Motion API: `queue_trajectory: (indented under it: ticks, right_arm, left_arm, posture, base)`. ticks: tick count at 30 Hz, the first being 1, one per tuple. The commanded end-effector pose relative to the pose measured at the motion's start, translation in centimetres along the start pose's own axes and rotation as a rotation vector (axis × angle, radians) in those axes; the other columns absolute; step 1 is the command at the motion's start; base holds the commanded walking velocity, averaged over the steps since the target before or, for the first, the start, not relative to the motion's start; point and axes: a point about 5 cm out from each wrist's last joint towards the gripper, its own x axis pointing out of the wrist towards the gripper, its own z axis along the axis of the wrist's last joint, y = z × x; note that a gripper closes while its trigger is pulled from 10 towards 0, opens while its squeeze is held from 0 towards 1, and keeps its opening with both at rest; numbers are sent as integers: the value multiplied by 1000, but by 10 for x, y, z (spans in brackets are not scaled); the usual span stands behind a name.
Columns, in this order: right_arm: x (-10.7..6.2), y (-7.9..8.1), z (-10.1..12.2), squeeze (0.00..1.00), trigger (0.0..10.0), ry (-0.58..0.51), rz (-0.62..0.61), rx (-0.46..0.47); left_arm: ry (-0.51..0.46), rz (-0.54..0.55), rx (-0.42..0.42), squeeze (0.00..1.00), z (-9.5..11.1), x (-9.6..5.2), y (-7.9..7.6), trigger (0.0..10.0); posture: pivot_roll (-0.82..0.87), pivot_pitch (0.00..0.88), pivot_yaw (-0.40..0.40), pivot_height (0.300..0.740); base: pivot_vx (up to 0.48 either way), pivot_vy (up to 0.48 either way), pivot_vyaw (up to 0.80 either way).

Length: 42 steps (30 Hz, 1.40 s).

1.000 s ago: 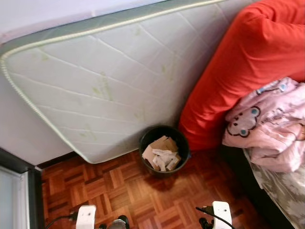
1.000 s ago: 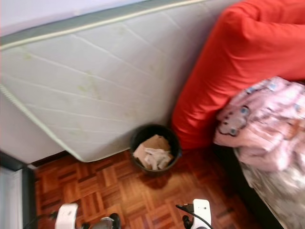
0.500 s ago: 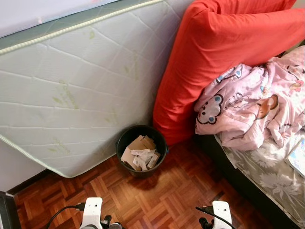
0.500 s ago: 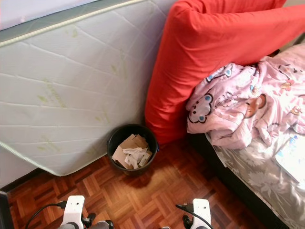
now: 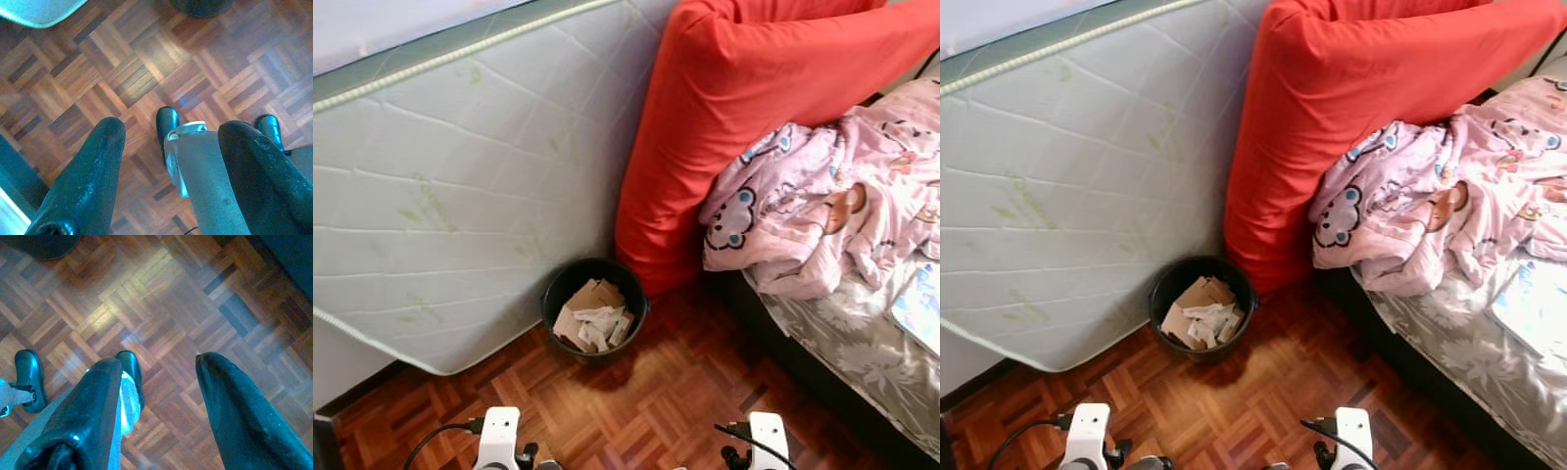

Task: Clean up the room

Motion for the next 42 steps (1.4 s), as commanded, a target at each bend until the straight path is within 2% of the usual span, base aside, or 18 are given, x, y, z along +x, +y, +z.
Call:
queue_trajectory:
  ticks: [1, 20, 32, 42]
  right_arm:
    - [-2, -2, -10, 0, 10000, 27, -4, 11]
    - [-2, -2, -11, 0, 10000, 30, -11, 13]
    - [-2, -2, -11, 0, 10000, 31, -10, 15]
    - [-2, -2, -9, 0, 10000, 16, -11, 17]
  left_arm:
    - [36, 0, 7, 0, -11, -2, 0, 10000]
    - [45, 3, 5, 0, -13, -3, 1, 10000]
    - [51, 1, 5, 0, -15, -4, 1, 10000]
    - [52, 1, 5, 0, -15, -4, 2, 10000]
  posture:
    - [37, 232, -28, 740]
    - [37, 232, -31, 740]
    - [37, 231, -30, 740]
    - [36, 231, -31, 740]
  base:
    - [0, -277, 0]
    - [0, -294, 0]
    - [0, -323, -774]
    - [0, -324, 0]
